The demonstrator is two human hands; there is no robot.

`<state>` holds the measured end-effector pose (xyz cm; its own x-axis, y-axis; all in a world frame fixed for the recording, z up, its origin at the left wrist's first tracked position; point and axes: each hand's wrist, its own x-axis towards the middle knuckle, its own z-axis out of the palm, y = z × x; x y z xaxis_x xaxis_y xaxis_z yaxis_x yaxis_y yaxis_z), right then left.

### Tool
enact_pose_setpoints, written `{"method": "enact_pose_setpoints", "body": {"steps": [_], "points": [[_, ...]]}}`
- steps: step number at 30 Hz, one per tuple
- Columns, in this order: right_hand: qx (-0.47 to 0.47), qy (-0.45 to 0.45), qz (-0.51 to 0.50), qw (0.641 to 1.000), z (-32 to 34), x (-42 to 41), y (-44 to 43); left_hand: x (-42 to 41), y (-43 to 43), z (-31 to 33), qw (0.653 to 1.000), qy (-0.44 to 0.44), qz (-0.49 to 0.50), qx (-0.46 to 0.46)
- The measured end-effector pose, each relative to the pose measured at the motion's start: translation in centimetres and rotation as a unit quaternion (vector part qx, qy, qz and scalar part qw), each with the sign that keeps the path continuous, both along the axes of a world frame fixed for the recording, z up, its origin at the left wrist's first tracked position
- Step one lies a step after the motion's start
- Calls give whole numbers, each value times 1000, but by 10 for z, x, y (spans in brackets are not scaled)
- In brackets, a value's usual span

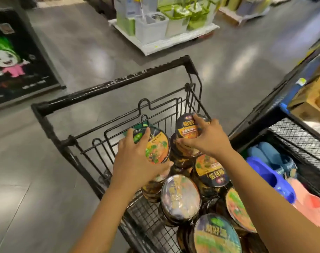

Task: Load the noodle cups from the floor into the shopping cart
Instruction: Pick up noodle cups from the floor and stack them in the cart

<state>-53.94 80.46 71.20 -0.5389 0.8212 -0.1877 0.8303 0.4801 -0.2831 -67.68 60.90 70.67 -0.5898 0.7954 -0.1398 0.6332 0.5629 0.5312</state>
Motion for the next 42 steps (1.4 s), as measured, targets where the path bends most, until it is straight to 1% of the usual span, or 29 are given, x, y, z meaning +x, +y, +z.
{"method": "enact_pose_setpoints", "body": {"steps": [2, 5, 9, 14, 18, 21, 24, 27, 30, 34, 36, 39, 42], "points": [[-1, -2, 5, 1000, -8, -6, 1, -2, 8, -12, 1000, -1, -10, -16], [14, 2, 0, 1000, -12, -10, 1, -4, 15, -24, 999, 24, -21, -25], [55, -17, 5, 998, -15, -9, 1, -6, 16, -23, 997, 53, -39, -42], [81, -6, -16, 997, -6, 2, -7, -4, 11, -22, 994, 73, -48, -60], [108, 34, -90, 989, 12, 44, -44, 10, 1, -5, 995, 68, -57, -52], [127, 51, -109, 985, 13, 93, -87, 35, -12, 10, 992, 80, -72, -72], [121, 48, -140, 982, 19, 157, -135, 84, -31, 23, 988, 82, -102, -77], [131, 41, -177, 975, 26, 232, -186, 157, -50, 33, 978, 86, -170, -82], [130, 32, -220, 966, 33, 301, -231, 233, -68, 39, 958, 84, -256, -102], [120, -5, -302, 946, 35, 394, -296, 335, -94, 41, 924, 103, -356, -94], [100, -37, -351, 930, 31, 439, -333, 386, -108, 41, 901, 110, -408, -100], [55, -66, -414, 906, 22, 500, -385, 453, -132, 39, 869, 136, -471, -72], [23, -74, -463, 883, 10, 558, -438, 515, -161, 32, 831, 158, -524, -99]]}}
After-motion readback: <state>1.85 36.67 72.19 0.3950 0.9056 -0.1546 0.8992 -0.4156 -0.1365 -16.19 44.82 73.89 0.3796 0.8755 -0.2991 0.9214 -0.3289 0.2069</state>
